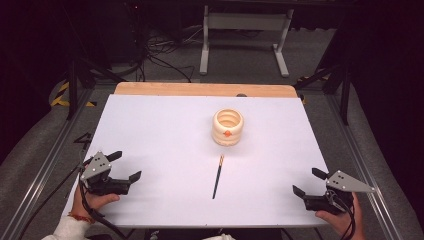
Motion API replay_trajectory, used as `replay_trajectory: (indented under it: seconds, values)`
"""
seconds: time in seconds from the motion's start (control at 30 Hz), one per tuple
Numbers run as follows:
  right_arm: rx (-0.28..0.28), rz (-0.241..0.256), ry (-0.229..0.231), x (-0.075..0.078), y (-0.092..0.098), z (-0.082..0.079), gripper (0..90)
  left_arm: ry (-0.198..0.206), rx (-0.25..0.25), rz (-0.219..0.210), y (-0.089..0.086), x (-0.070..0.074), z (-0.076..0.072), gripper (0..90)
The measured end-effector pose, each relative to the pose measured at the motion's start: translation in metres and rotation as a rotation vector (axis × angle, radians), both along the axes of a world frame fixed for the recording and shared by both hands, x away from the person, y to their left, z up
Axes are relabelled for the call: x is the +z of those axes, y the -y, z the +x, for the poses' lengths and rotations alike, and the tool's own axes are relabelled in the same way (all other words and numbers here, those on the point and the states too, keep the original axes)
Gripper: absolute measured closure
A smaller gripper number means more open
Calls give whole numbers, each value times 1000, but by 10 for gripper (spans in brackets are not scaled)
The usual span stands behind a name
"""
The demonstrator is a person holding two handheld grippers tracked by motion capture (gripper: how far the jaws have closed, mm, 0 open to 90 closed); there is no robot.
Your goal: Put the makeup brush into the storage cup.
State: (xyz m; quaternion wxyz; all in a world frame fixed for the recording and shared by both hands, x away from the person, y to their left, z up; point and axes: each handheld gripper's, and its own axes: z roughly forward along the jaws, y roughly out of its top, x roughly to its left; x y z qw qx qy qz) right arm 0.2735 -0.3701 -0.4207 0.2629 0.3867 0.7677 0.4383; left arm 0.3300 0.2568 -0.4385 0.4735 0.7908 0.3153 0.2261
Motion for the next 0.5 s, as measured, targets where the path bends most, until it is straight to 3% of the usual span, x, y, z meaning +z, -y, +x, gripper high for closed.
replay_trajectory:
  seconds: [0.07, 0.2, 0.3, 0.4, 0.5]
  values:
    - [1, -4, -8, 0, -1, 2, 83, -21, 0, 12, 1, -1, -1, 50]
    - [1, -8, -5, 3, -6, 5, 84, -24, -6, 30, 1, -4, -3, 49]
    - [16, -14, 0, 5, -13, 8, 105, -31, 7, 31, 1, -6, -3, 52]
    - [32, -24, -8, 5, -20, 10, 143, -38, 0, 3, 0, -5, -3, 53]
    - [42, -20, -19, 6, -27, 15, 158, -43, -5, 16, 0, -7, -3, 57]
